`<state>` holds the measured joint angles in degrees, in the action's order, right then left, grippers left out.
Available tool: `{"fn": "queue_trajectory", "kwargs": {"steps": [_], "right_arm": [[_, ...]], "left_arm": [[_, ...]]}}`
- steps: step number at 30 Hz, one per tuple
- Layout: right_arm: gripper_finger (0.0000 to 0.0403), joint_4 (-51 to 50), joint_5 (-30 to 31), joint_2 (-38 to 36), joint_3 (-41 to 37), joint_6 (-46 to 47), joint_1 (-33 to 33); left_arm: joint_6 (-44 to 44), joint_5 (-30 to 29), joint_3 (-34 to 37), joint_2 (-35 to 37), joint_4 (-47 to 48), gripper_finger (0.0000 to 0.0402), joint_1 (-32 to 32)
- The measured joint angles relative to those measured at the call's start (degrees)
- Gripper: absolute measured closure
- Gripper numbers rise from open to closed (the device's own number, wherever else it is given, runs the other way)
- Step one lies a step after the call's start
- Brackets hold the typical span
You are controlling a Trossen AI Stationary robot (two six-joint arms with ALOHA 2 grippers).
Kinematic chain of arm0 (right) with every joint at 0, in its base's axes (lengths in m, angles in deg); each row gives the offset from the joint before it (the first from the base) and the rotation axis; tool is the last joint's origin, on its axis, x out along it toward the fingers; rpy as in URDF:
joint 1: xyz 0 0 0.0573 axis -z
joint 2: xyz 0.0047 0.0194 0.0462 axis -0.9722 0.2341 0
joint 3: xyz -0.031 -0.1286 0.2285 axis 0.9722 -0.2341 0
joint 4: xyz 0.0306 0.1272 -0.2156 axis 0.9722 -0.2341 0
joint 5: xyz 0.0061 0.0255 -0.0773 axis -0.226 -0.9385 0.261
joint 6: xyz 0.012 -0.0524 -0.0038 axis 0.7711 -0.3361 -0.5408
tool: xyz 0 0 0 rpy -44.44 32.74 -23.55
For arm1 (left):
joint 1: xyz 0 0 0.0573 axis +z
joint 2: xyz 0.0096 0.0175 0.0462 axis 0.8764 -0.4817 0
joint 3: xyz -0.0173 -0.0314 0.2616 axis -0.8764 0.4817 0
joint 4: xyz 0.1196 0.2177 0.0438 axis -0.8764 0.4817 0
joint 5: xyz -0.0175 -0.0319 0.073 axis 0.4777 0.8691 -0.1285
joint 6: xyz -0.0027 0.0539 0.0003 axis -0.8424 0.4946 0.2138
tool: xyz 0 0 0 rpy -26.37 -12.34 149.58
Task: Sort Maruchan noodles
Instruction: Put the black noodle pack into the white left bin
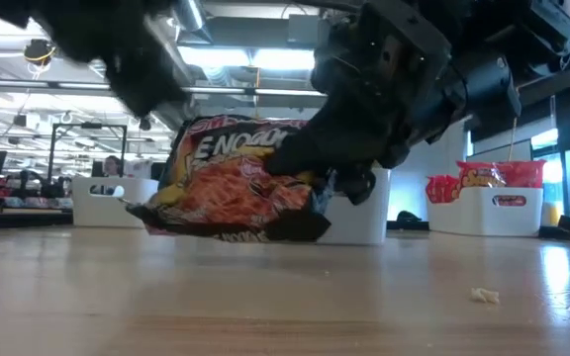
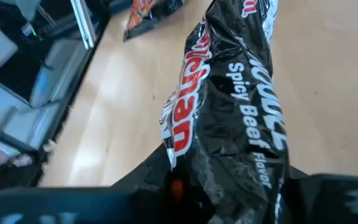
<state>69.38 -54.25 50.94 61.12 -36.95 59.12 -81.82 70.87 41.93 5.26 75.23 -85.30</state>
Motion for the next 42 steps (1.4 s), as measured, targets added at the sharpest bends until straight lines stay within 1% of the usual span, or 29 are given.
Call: {"fn": "queue_trajectory", "kwargs": {"steps": [4,8,10,13,15,17,19,21,25,28,34,40,42], "right_arm": [[0.0298,-1.0,-1.2,-0.2,0.0,-3.5,0.1],[0.0298,-4.3,-2.0,-0.2,1.3,-6.7,0.5],[0.0298,-7.6,-2.4,-0.2,2.8,-8.1,1.1],[0.0298,-11.5,-2.3,-0.2,5.5,-11.2,2.2],[0.0298,-14.4,-2.4,-0.2,7.3,-13.3,2.8],[0.0298,-16.5,-2.4,-0.2,9.0,-14.6,3.3],[0.0298,-18.7,-2.4,-0.2,10.7,-16.0,3.6],[0.0298,-21.1,-2.3,-0.2,12.2,-17.5,4.0],[0.0298,-24.0,-2.0,-0.2,15.1,-20.2,4.0],[0.0298,-27.0,-0.2,-0.2,16.4,-21.8,4.0],[0.0297,-26.8,2.9,-0.2,17.4,-24.1,4.1],[0.0297,-26.2,3.8,-0.2,17.4,-24.1,4.3],[0.0297,-26.1,3.8,-0.2,17.3,-24.1,4.3]], "left_arm": [[4.1,-5.5,0.0,4.4,-0.6,0.0179,1.0],[3.8,-5.4,0.0,5.4,-0.6,0.0174,5.7],[3.8,-3.0,0.0,4.8,-1.0,0.0164,8.5],[3.8,3.7,0.0,3.6,-1.8,0.0141,12.1],[3.5,8.5,-1.2,2.6,-0.3,0.0129,13.9],[4.0,11.4,-3.0,1.7,3.0,0.0122,15.0],[6.2,13.1,-6.0,0.4,6.9,0.012,15.5],[8.4,13.9,-9.4,-0.9,13.4,0.0119,15.7],[9.8,13.1,-15.6,-3.8,26.8,0.012,15.7],[9.8,12.9,-17.9,-5.5,31.8,0.0122,15.4],[10.0,15.3,-18.7,-7.6,31.9,0.0123,14.2],[11.4,14.7,-18.7,-9.8,32.7,0.0123,13.9],[11.4,13.6,-18.7,-10.4,32.7,0.0125,13.9]]}}
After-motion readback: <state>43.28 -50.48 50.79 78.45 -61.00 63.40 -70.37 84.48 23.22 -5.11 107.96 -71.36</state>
